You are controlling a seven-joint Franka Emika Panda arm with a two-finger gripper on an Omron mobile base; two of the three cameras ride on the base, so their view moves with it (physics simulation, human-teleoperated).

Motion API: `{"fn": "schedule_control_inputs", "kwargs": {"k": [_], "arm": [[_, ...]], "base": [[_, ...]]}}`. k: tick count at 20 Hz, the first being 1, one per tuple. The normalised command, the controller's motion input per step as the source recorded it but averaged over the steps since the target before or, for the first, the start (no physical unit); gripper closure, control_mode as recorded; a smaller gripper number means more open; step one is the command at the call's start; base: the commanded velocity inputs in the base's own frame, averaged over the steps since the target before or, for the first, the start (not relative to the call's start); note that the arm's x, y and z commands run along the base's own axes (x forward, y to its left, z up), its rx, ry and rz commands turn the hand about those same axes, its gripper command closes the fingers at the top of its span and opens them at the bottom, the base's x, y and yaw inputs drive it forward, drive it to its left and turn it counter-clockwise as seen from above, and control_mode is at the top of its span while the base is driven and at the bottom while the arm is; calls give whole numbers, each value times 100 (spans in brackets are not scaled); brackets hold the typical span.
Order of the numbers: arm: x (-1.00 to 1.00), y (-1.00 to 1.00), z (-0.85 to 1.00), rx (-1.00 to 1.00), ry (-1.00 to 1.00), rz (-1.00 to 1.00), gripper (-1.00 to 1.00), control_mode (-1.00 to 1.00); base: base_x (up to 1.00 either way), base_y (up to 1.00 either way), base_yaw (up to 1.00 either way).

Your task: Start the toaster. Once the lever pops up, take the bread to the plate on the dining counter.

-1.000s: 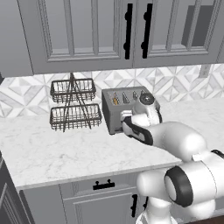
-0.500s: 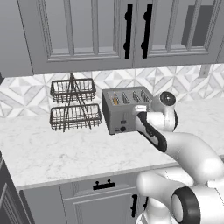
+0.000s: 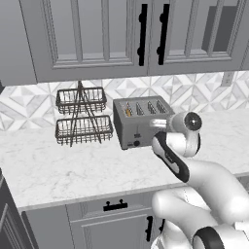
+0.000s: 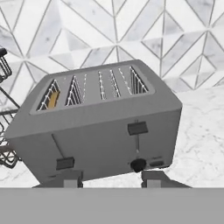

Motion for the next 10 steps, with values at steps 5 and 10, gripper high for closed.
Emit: {"fn": "schedule_control_inputs", "kwargs": {"k": [5,10], "arm": [[-11,6,36,-8,-18,2,-100,-100],[0,50,43,-19,-1,0,-100,-100]], "base": [[0,0,0],[0,0,0]]}}
